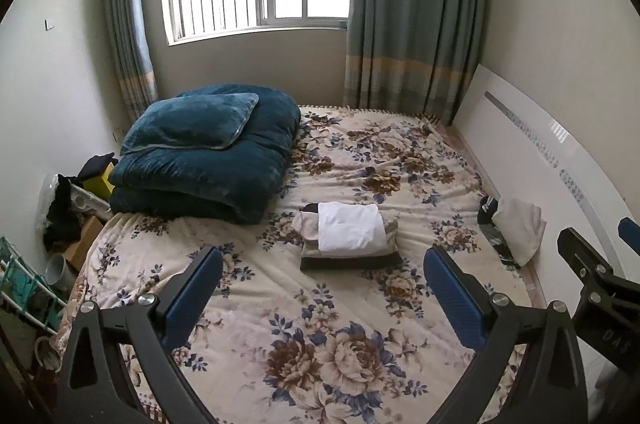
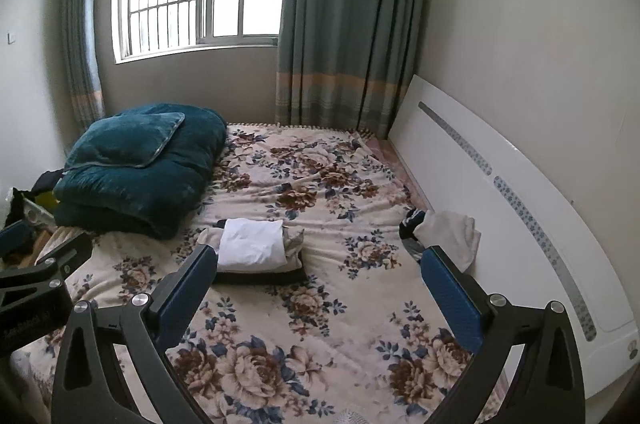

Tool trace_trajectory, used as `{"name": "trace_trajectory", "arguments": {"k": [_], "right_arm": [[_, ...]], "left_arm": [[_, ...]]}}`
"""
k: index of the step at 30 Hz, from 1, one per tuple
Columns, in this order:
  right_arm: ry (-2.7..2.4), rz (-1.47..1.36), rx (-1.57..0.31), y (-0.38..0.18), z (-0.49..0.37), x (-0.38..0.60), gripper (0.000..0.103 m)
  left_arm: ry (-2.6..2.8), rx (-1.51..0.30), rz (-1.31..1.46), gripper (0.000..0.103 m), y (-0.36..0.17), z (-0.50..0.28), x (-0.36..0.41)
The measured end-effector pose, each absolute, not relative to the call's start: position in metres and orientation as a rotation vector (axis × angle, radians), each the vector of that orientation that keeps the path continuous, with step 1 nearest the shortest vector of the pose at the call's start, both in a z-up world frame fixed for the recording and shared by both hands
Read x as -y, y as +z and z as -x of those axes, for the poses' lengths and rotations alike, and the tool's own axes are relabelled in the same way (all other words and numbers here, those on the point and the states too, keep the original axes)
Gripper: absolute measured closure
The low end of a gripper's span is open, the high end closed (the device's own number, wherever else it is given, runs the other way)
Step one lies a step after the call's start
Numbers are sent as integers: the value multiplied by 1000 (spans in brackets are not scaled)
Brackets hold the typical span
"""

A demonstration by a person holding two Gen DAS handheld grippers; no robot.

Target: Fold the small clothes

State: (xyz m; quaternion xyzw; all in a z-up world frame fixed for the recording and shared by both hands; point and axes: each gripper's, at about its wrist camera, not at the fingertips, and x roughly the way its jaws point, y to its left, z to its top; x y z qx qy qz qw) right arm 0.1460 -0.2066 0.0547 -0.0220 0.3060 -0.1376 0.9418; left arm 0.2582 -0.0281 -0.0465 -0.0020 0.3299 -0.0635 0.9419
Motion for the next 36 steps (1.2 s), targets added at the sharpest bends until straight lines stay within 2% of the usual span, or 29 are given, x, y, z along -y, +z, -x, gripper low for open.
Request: {"name": "trace_trajectory", "arguments": {"k": [36], "right_arm": [[-215, 25, -634, 58, -125, 196, 0]], "left_arm": [[-94, -620, -1, 0, -32, -227, 26]]}}
